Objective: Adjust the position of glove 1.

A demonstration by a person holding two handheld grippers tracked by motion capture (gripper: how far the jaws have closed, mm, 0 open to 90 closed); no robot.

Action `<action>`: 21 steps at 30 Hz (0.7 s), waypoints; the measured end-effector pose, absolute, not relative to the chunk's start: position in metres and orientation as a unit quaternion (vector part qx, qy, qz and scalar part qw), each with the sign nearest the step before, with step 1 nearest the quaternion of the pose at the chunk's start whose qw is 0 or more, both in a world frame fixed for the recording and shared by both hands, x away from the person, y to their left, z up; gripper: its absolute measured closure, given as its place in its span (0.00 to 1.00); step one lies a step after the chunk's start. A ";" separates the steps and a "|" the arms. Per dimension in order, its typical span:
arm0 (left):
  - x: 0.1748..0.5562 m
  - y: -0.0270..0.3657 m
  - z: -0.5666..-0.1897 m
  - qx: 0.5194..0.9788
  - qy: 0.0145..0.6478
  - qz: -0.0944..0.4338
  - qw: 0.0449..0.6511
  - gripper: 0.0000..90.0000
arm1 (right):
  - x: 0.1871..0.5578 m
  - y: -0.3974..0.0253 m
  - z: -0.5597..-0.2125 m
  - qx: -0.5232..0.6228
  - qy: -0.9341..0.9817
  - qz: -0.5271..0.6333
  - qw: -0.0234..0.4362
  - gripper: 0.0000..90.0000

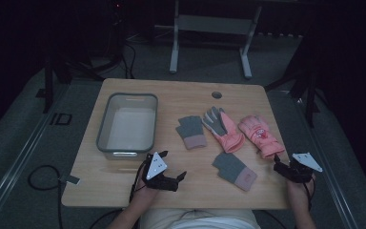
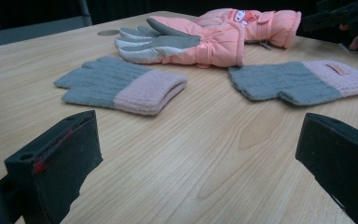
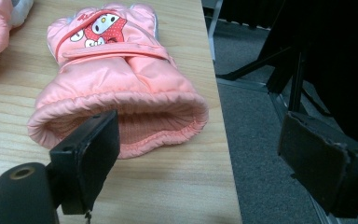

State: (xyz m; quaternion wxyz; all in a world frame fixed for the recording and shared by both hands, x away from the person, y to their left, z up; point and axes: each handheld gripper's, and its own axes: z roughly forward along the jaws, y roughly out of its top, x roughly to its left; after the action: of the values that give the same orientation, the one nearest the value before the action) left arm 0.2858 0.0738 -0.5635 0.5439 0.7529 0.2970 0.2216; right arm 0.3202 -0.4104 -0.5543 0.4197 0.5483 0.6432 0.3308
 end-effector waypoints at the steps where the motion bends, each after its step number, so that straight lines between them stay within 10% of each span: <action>1: 0.286 0.074 -0.563 0.753 0.296 0.222 0.544 0.00 | 0.320 -0.411 -0.554 0.549 0.643 0.331 0.420 0.14; 21: 0.286 0.075 -0.563 0.752 0.296 0.218 0.547 0.00 | 0.320 -0.401 -0.545 0.561 0.663 0.330 0.370 0.14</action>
State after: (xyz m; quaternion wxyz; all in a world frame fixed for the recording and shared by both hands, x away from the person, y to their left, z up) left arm 0.2863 0.0746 -0.5634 0.5472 0.7518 0.2963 0.2184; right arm 0.3201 -0.4014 -0.5450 0.3703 0.5606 0.6630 0.3303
